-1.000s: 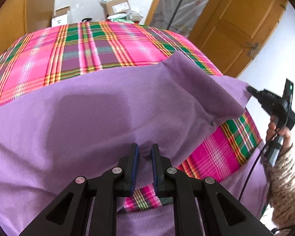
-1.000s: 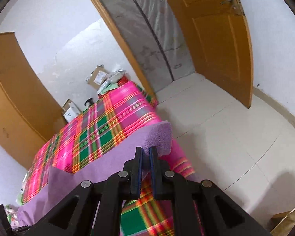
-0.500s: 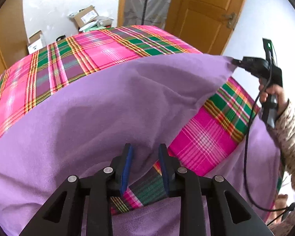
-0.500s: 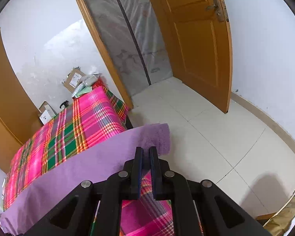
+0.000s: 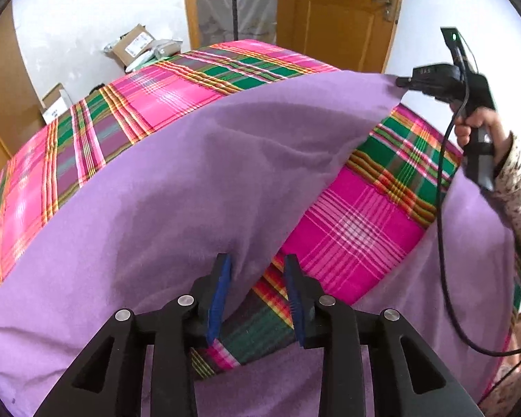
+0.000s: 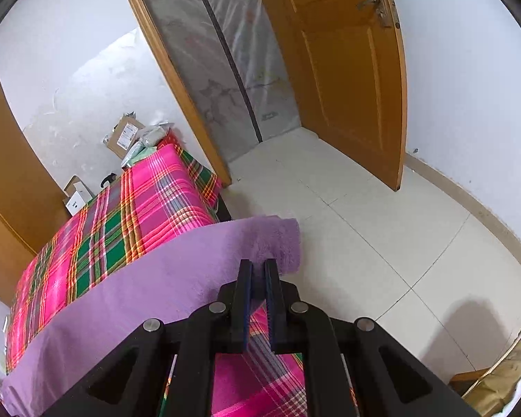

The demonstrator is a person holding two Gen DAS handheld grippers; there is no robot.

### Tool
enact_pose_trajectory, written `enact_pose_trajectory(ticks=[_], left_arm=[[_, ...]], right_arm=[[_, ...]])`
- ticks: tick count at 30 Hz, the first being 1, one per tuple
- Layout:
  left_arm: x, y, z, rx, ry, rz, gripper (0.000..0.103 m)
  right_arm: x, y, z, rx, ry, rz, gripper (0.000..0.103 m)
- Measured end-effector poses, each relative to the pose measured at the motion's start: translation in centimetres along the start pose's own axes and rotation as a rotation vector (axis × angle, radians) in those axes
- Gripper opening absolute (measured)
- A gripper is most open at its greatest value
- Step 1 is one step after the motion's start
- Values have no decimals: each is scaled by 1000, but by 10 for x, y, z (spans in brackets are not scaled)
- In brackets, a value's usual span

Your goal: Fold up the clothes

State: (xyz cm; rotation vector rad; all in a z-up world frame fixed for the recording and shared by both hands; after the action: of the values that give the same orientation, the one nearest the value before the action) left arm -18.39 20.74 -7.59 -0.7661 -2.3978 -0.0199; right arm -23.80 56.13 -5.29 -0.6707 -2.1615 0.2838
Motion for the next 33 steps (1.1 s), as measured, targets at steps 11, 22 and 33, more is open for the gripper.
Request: enact_pose_trajectory(ticks=[11,22,33], left_arm=[[6,-10,1,3,4,-31,6],[7,-8,-30,-175,54,-100,5],[-5,3,-14,-170,9,-72,5]], right_arm=[[2,-2,-5,4,21,0,8],[16,5,-26,-23,66,-7,8],[4,34,-18,-65,8,58,1]])
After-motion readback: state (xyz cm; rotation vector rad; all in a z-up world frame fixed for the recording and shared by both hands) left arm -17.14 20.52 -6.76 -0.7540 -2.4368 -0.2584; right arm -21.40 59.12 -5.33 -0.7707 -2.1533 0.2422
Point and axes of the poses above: each gripper's, at about its wrist camera, not at the fingertips, and z roughly the way its jaws point, y to its right, x to its top, the point moved 10 cm from there along z, roughly the way its jaws point, and after that the axes turned 10 degrees about x, right-handed, at the moved point
